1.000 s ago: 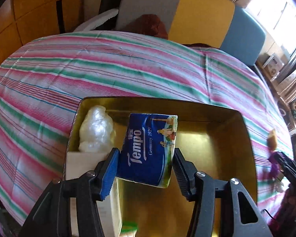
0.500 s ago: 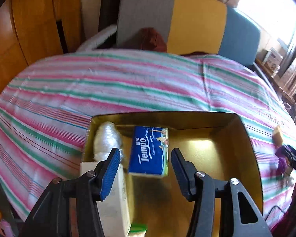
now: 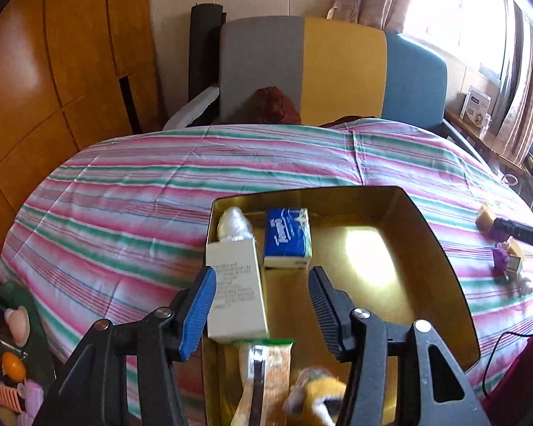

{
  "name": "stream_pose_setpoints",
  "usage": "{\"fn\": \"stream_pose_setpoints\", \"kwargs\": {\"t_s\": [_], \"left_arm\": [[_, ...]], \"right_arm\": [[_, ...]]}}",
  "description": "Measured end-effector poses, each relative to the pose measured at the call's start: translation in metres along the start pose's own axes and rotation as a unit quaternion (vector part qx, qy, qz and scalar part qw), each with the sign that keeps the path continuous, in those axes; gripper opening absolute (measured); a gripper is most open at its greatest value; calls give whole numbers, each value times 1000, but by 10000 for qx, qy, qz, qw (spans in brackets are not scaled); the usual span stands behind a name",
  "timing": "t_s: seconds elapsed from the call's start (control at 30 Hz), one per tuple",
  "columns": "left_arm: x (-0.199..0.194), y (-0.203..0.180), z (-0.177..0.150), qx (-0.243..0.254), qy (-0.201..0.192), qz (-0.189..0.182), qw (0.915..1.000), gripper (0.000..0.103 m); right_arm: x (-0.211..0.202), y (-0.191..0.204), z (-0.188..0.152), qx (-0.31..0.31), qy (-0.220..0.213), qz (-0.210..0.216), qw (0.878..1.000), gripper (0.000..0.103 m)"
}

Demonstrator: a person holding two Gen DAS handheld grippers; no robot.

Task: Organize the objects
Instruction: 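Lower the tissue pack into the gold tray and open the left gripper while the right carries the purple packet, then drop the purple packet into the gold tray with the right gripper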

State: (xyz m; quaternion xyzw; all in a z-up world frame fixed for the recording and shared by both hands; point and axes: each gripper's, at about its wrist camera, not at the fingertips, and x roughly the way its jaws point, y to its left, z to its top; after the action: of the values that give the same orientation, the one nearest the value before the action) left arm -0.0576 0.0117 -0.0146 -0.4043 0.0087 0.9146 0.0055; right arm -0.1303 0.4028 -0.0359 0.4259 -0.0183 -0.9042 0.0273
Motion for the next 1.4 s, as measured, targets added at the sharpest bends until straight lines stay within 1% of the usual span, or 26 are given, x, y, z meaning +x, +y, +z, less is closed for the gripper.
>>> {"fn": "stream_pose_setpoints", "kwargs": {"t_s": [0.17, 0.37, 0.5, 0.7, 0.9, 1.1, 1.2, 1.3, 1.37, 1.4], "left_arm": [[-2, 6, -11, -56, 38, -44, 10000, 55], [-6, 14, -19, -130, 9, -33, 9999, 55], [-8, 21, -23, -201, 8, -19, 9998, 55], [-8, 37, -30, -354, 36, -16, 9994, 55], [-8, 61, -38, -648, 49, 44, 9979, 55], [-3, 74, -47, -809, 171, 56, 9966, 55], [-3, 78, -51, -843, 179, 71, 9963, 55], [-3, 81, -53, -872, 183, 53, 9960, 55], [-4, 81, -53, -873, 158, 49, 9960, 55], [-4, 81, -52, -860, 147, 49, 9962, 55]], "right_arm": [[-21, 39, 1, -220, -181, 333, 9990, 57], [-41, 106, 5, -575, -263, 1010, 9929, 57], [-44, 161, 5, -872, -142, 1545, 9840, 57], [-32, 239, -4, -1305, 226, 2068, 9694, 57], [-8, 296, -17, -1531, 614, 2241, 9605, 57], [27, 346, -33, -1694, 949, 2189, 9562, 58], [40, 354, -39, -1689, 1042, 2189, 9554, 60], [44, 352, -39, -1594, 1035, 2253, 9556, 66], [41, 347, -37, -1499, 1004, 2313, 9560, 73], [38, 343, -35, -1424, 961, 2350, 9567, 74]]}}
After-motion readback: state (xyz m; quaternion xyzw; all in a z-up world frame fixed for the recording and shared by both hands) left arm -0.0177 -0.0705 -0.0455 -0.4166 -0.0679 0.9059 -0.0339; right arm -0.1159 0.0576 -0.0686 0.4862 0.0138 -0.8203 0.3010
